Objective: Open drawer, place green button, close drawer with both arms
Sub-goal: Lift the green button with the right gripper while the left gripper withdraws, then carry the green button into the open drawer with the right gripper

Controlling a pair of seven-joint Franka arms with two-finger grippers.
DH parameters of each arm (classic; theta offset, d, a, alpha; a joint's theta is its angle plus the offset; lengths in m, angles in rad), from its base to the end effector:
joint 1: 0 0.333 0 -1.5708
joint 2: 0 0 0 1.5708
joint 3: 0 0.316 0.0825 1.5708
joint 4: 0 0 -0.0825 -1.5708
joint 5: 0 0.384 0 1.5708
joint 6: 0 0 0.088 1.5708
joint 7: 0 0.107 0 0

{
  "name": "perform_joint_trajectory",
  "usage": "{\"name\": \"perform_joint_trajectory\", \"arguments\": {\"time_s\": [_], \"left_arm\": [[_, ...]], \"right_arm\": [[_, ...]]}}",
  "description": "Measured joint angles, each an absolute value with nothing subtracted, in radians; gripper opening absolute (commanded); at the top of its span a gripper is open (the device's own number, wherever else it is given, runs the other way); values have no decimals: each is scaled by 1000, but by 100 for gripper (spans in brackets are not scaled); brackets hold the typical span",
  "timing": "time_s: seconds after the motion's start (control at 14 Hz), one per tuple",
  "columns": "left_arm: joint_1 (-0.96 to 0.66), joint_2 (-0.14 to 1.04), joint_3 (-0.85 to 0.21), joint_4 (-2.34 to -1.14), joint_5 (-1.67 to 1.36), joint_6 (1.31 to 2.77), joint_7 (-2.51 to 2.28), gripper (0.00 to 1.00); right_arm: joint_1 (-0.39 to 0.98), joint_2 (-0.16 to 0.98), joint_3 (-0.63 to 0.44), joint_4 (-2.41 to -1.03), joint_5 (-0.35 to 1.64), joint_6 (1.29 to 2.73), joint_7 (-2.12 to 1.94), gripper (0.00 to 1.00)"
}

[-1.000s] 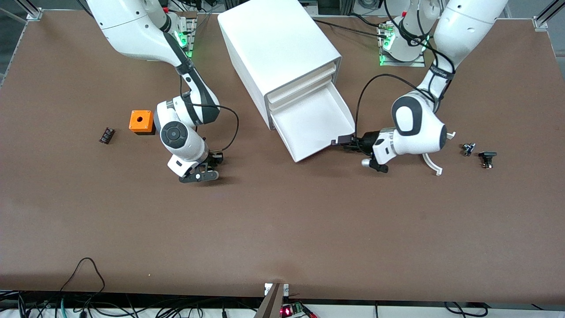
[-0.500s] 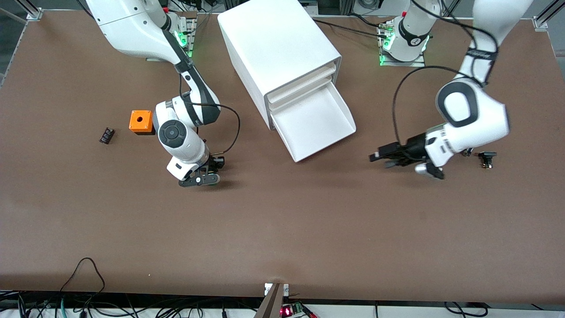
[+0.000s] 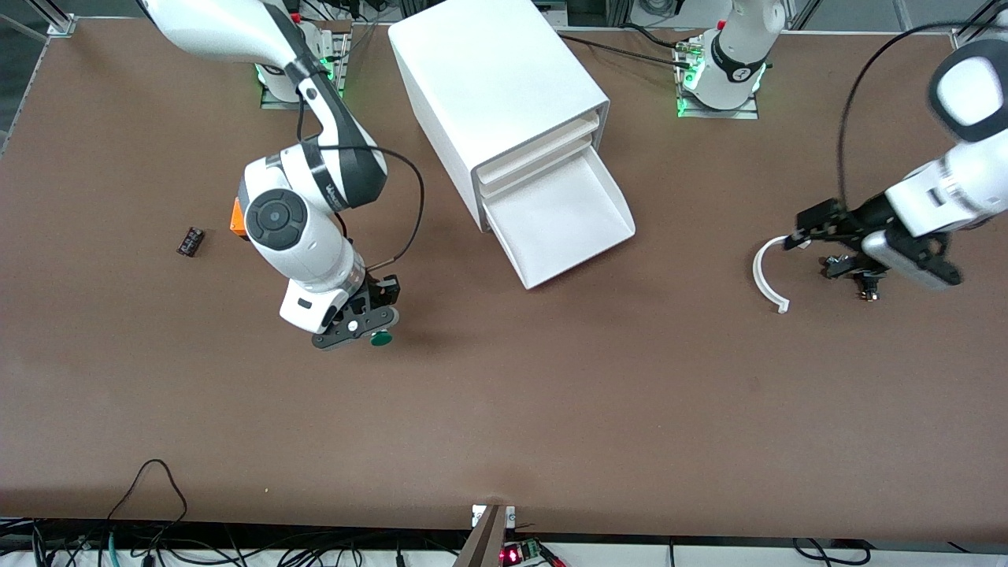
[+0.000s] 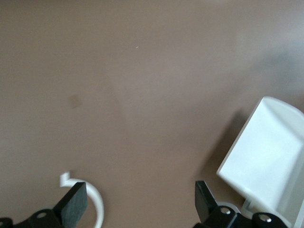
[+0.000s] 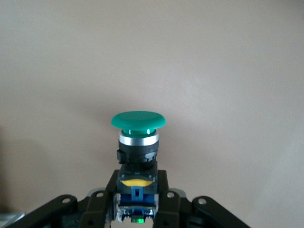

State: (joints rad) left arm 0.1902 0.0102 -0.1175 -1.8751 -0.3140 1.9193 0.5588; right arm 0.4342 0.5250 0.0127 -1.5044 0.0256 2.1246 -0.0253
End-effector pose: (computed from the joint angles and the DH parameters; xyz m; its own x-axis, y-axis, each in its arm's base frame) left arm 0.5691 0.0198 0.5072 0.9214 -0.3486 0.1716 -0.3823 -0.8922 0.2404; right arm 0.6390 0.3059 0.3710 0.8935 0.4388 0.0956 0.4429 -0.8962 -0.0269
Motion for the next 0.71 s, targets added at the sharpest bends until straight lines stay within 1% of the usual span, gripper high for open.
{"name": "perform_joint_trajectory", "arguments": {"time_s": [0.14, 0.36, 0.5, 0.71], "left_arm": [[187, -19, -116, -1796, -184, 1806, 535, 100], [146, -55, -117, -1725, -47, 1678, 402, 100], [112, -75, -119, -1711, -9, 1626, 301, 100], [97, -85, -119, -1710, -2, 1608, 212, 100]], "right_arm": [[436, 525, 44, -1453, 26, 2105, -115, 29], [452, 527, 111, -1405, 25, 2099, -291, 29], [484, 528, 143, -1393, 21, 2098, -376, 29], [569, 544, 161, -1371, -9, 2098, -560, 29]]}}
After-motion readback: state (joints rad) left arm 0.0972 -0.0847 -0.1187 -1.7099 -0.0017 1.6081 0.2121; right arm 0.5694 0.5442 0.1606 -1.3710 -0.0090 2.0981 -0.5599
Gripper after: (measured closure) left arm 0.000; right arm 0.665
